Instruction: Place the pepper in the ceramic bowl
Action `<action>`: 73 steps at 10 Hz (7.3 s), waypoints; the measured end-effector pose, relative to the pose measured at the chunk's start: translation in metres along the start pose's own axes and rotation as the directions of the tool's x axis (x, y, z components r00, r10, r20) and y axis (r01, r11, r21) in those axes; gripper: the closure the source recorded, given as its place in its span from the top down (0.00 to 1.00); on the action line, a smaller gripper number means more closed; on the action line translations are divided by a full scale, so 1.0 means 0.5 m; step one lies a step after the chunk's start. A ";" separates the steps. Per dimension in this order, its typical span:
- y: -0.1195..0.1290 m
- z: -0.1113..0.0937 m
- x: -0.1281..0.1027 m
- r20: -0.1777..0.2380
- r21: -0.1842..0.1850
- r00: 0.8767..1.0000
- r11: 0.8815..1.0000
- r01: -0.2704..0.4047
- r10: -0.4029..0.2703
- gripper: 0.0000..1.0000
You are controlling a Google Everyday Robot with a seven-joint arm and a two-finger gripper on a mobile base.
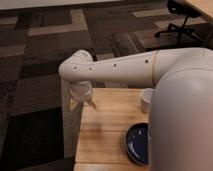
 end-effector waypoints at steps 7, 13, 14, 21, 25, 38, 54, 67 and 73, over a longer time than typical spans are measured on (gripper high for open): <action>0.000 0.000 0.000 0.000 0.000 1.000 1.000 0.000 0.000 0.65; -0.034 -0.014 0.004 0.015 0.026 0.999 0.999 -0.047 0.046 0.65; -0.066 -0.025 0.011 0.023 0.047 0.996 0.995 -0.090 0.089 0.65; -0.340 -0.076 0.114 0.068 0.110 0.970 0.965 -0.240 0.233 0.65; -0.354 -0.081 0.120 0.071 0.120 0.968 0.961 -0.247 0.240 0.65; -0.648 -0.073 0.197 0.129 0.110 0.965 0.964 -0.242 0.227 0.65; -0.967 -0.040 0.321 0.202 0.001 0.931 0.950 -0.311 0.305 0.65; -1.068 0.194 0.442 0.044 -0.123 0.845 0.842 -0.525 0.533 0.65; -1.071 0.213 0.445 0.005 -0.014 0.861 0.861 -0.509 0.509 0.26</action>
